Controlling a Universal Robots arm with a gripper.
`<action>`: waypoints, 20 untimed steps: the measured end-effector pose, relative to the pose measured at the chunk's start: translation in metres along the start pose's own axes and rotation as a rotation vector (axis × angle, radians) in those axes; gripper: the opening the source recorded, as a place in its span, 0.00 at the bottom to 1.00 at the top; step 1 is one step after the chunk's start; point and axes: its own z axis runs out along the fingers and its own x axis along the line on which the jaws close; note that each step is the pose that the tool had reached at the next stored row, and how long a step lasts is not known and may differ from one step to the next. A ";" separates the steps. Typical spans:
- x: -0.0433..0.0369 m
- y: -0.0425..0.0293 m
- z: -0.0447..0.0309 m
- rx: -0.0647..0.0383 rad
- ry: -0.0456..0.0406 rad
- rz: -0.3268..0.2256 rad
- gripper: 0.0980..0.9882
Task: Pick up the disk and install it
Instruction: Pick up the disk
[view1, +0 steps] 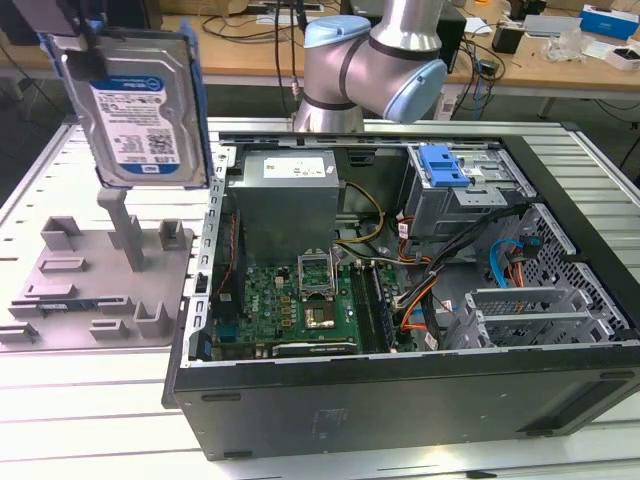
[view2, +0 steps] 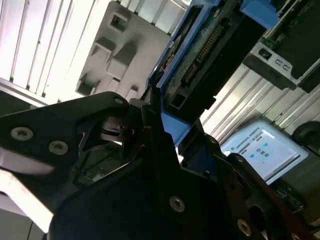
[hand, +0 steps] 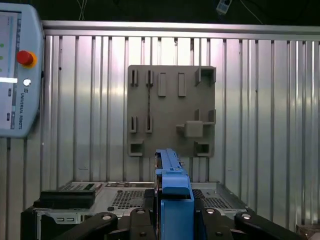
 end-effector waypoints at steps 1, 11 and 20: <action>0.0044 -0.0091 -0.0003 0.000 0.0000 0.000 0.30; 0.0302 -0.0644 -0.0020 0.000 -0.0001 0.000 0.30; 0.0498 -0.1133 -0.0037 0.000 0.0001 0.000 0.30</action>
